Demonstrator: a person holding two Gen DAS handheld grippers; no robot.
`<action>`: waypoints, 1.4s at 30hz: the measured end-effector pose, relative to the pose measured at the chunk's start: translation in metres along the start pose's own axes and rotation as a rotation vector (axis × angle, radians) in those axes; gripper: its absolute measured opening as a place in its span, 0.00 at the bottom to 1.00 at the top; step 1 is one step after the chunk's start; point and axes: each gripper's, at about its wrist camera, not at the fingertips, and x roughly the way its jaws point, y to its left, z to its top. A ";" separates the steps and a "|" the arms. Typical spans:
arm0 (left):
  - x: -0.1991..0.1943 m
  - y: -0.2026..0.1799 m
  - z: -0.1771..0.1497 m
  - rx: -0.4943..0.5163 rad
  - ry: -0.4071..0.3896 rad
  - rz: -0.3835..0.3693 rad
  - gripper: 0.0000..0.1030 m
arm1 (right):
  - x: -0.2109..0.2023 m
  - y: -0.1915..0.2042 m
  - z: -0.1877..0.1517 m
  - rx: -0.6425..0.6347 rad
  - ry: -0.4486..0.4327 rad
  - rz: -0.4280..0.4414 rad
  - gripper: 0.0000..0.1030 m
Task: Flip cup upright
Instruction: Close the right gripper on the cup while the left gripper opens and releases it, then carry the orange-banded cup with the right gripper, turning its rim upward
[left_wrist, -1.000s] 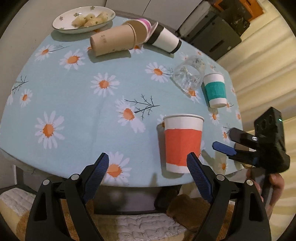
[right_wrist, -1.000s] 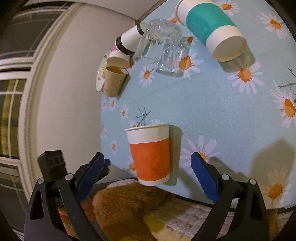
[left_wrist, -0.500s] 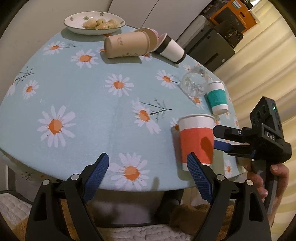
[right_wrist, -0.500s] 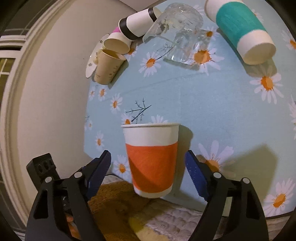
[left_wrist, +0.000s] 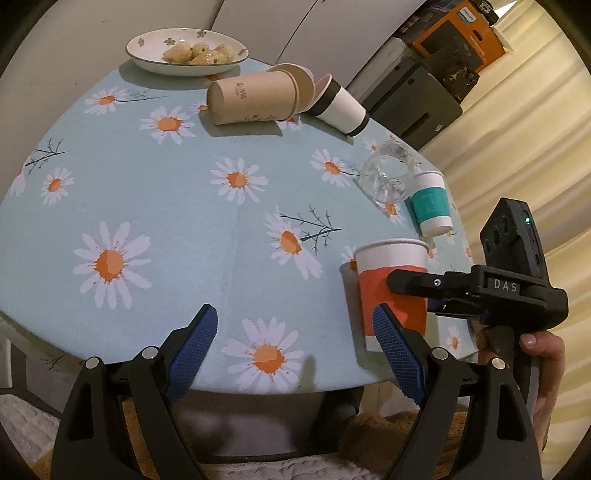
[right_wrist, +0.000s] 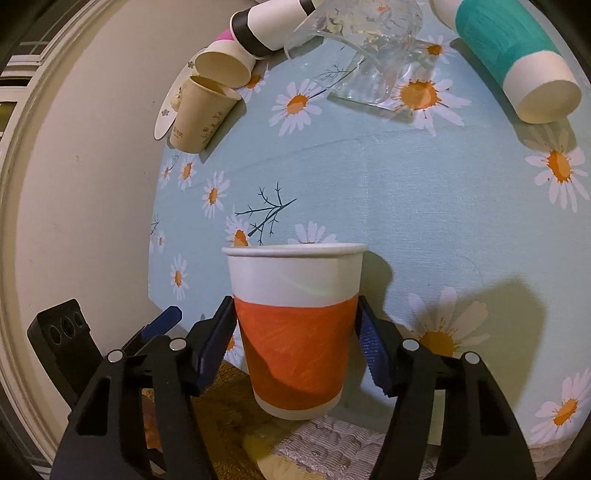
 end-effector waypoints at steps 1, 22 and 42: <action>0.000 -0.001 0.000 0.003 -0.003 -0.002 0.81 | 0.000 0.000 0.000 -0.002 -0.003 0.001 0.62; -0.006 0.026 -0.006 -0.083 -0.060 -0.111 0.81 | -0.031 0.038 -0.052 -0.285 -0.422 -0.265 0.62; -0.027 0.040 -0.014 -0.144 -0.072 -0.199 0.81 | -0.037 0.066 -0.117 -0.404 -0.946 -0.482 0.62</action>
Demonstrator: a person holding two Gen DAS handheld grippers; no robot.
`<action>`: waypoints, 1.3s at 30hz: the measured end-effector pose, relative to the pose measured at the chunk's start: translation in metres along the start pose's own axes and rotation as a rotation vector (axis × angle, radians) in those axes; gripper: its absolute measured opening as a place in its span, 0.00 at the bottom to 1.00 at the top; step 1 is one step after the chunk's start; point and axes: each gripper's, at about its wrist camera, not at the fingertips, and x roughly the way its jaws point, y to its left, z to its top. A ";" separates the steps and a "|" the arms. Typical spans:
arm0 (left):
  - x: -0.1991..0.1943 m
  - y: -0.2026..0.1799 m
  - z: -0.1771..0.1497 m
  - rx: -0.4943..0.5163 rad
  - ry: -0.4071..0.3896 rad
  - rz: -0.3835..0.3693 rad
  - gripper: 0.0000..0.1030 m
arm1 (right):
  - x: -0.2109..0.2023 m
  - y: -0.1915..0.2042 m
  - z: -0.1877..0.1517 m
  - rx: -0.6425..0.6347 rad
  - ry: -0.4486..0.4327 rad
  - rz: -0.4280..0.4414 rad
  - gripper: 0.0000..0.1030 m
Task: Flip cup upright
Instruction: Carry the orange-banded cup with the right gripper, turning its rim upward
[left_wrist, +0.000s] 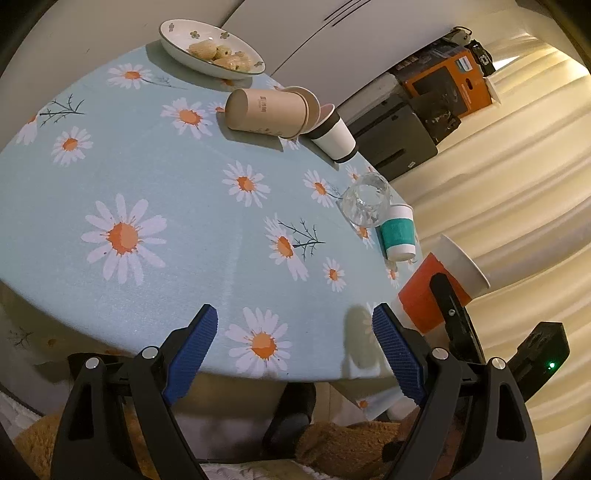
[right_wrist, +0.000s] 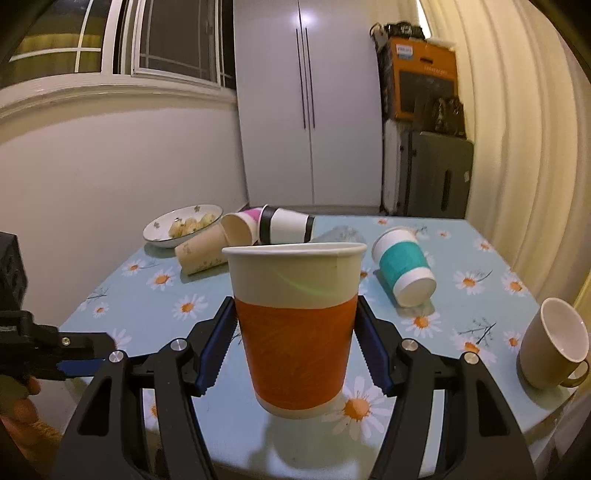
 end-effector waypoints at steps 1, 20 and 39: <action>0.000 0.001 0.000 -0.004 -0.001 -0.003 0.81 | 0.001 0.001 -0.001 0.002 -0.017 -0.001 0.62; 0.000 0.009 -0.001 -0.054 0.007 -0.030 0.81 | 0.032 0.020 -0.043 -0.034 -0.155 -0.053 0.62; 0.004 0.011 -0.002 -0.046 0.009 0.006 0.81 | 0.041 0.025 -0.063 -0.100 -0.100 -0.058 0.62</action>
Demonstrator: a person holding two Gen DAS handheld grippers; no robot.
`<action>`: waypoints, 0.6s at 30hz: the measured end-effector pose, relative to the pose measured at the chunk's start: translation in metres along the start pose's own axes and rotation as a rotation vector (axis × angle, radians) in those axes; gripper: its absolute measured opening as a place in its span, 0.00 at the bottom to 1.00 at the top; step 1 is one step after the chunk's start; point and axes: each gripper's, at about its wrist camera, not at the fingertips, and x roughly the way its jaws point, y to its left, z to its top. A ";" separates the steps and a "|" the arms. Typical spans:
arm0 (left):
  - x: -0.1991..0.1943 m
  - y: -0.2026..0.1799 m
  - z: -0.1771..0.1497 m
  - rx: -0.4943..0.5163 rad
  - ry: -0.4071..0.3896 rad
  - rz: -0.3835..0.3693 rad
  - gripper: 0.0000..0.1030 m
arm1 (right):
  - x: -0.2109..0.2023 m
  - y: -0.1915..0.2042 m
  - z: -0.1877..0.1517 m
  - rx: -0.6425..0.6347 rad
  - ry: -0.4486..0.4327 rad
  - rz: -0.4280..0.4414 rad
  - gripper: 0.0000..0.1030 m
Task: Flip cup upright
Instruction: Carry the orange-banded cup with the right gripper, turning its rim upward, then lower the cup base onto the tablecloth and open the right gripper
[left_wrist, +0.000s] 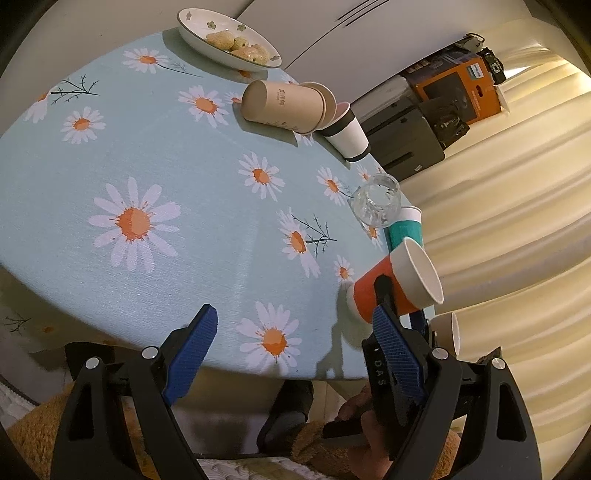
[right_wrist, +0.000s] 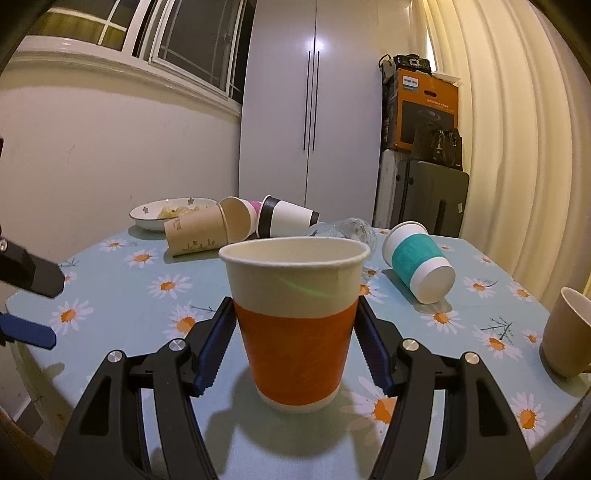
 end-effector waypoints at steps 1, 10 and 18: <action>0.000 0.000 0.000 -0.001 -0.001 0.001 0.81 | 0.000 0.000 -0.001 0.001 0.006 0.003 0.62; -0.002 0.009 0.003 -0.020 -0.017 0.030 0.81 | 0.006 -0.007 -0.005 0.050 0.064 0.020 0.81; 0.000 0.003 0.002 0.004 -0.015 0.049 0.81 | -0.007 -0.016 0.003 0.087 0.065 0.050 0.91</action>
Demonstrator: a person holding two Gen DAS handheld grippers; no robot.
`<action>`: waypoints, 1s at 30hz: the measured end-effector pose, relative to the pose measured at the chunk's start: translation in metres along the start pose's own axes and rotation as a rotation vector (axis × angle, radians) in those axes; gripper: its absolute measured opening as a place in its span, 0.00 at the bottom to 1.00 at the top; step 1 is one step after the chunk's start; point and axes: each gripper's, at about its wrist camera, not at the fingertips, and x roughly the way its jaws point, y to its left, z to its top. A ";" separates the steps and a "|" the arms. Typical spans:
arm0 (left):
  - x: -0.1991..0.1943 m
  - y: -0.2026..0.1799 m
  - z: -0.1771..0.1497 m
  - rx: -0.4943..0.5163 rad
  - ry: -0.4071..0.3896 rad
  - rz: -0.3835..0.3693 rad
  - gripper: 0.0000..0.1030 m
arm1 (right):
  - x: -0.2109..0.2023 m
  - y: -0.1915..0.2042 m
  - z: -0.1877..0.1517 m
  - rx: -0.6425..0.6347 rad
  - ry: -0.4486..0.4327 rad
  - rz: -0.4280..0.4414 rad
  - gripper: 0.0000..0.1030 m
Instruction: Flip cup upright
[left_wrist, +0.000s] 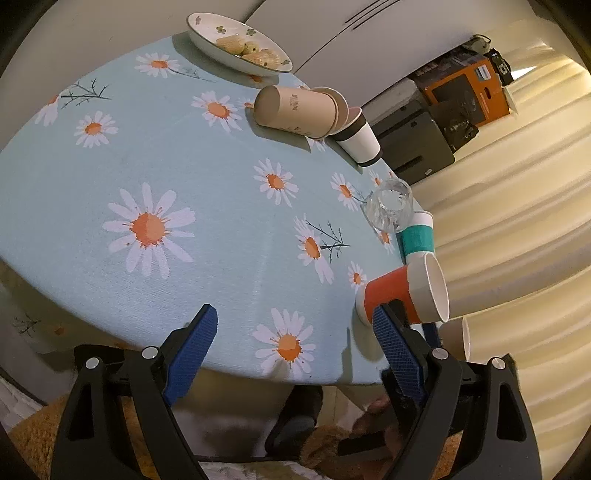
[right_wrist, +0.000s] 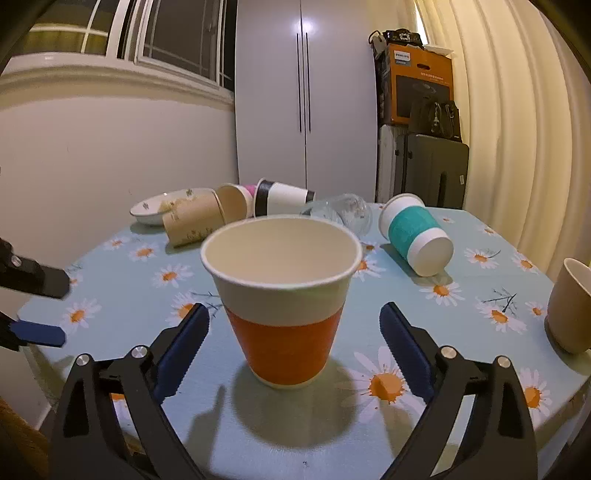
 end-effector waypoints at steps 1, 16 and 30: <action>0.000 0.000 0.000 0.003 -0.001 0.002 0.81 | -0.003 0.000 0.001 -0.001 0.004 0.013 0.92; -0.030 -0.011 -0.018 0.103 -0.068 -0.122 0.82 | -0.075 -0.005 0.015 -0.035 -0.036 0.043 0.95; -0.077 -0.055 -0.077 0.414 -0.259 0.047 0.87 | -0.164 -0.038 0.020 0.014 -0.099 0.048 0.95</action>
